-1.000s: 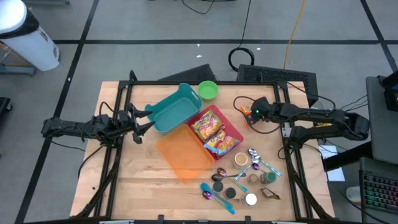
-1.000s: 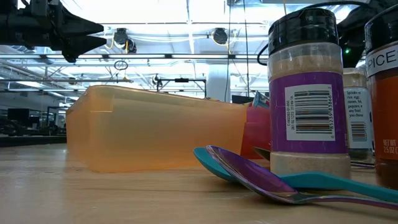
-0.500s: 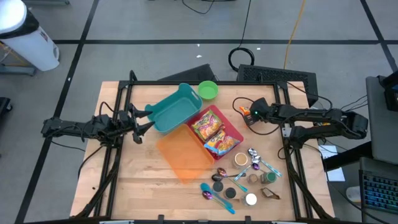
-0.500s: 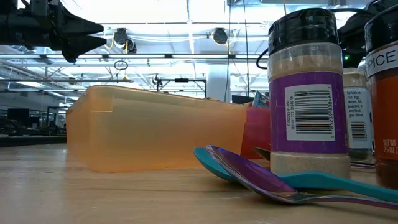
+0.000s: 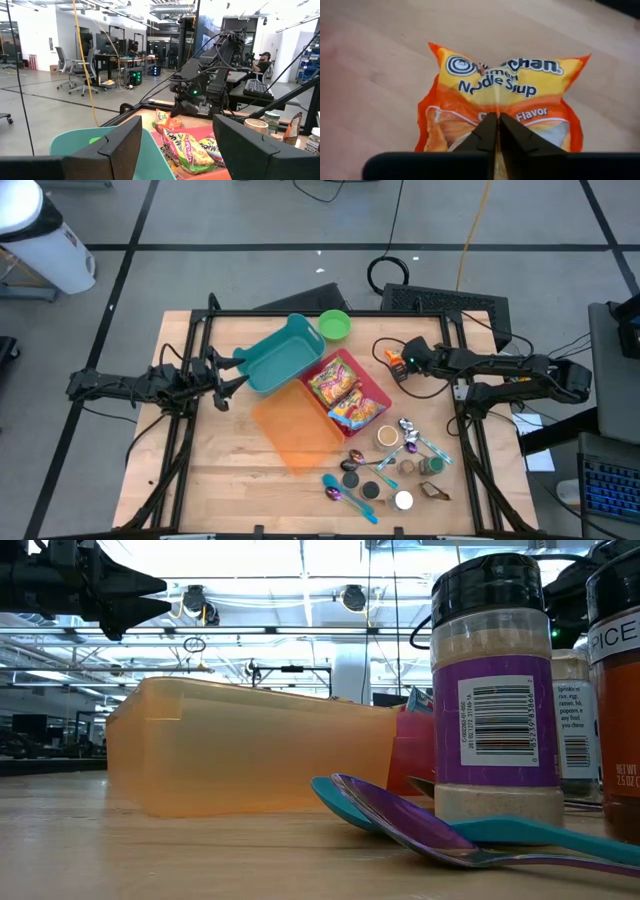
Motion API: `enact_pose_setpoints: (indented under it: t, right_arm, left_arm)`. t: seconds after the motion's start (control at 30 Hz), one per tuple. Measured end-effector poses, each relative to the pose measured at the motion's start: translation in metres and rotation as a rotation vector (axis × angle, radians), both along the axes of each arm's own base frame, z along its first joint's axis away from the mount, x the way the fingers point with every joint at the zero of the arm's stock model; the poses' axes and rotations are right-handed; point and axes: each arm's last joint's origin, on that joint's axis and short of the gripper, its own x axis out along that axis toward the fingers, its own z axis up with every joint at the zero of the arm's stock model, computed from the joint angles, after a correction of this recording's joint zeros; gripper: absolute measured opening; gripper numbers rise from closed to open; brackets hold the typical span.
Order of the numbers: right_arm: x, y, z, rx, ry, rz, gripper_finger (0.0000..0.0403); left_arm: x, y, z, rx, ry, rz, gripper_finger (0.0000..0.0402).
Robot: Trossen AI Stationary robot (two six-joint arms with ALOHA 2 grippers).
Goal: Pick & Place Food Item
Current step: Put the orange noodle pack into the red bin
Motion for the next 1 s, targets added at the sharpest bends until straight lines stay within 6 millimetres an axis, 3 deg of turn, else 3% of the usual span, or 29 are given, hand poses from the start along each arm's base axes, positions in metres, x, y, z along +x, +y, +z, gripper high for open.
enact_pose_setpoints:
  t: [0.23, 0.47, 0.77, 1.0]
  right_arm:
    - [0.005, -0.001, 0.01, -0.061, -0.087, 0.045, 0.0001]
    - [0.01, 0.011, 0.031, -0.137, -0.246, 0.115, 0.0001]
    - [0.028, 0.043, 0.062, -0.252, -0.551, 0.255, 0.0]
    - [0.051, 0.08, 0.07, -0.3, -0.681, 0.348, 0.0]
  left_arm:
    - [0.0, 0.0, 0.0, 0.0, 0.0, 0.0, 0.0253]
    - [0.0, 0.0, 0.0, 0.0, 0.0, 0.0, 0.0253]
    - [0.0, 0.0, 0.0, 0.0, 0.0, 0.0, 0.0253]
    - [0.0, 0.0, 0.0, 0.0, 0.0, 0.0, 0.0253]
